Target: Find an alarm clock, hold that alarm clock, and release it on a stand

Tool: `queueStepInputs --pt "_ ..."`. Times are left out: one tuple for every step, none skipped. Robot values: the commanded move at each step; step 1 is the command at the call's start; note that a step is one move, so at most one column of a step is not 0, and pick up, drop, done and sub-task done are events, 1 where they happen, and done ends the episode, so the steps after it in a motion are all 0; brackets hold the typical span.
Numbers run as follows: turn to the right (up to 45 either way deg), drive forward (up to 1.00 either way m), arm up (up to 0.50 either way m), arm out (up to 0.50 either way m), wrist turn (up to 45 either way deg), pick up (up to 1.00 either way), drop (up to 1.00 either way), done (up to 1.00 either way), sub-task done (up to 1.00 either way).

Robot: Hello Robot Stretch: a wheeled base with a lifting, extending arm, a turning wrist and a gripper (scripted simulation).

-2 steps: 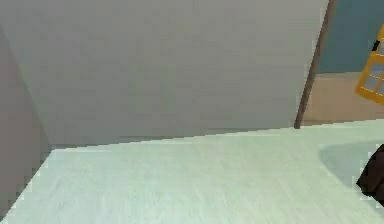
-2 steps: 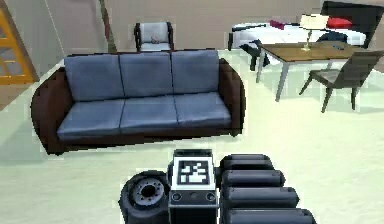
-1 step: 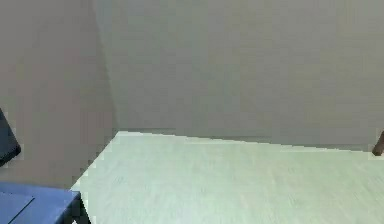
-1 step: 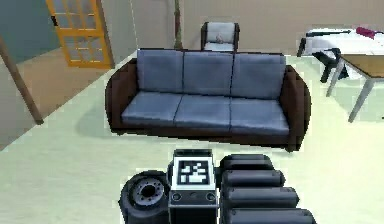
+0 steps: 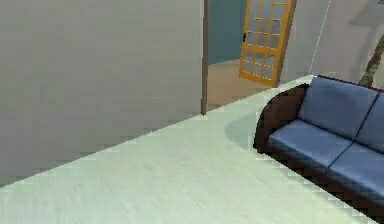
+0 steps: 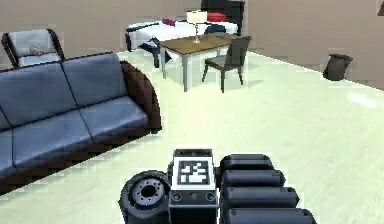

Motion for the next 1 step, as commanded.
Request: queueStepInputs --pt "45.0 0.0 0.0 0.0 0.0 0.0 0.0 0.0 0.0"
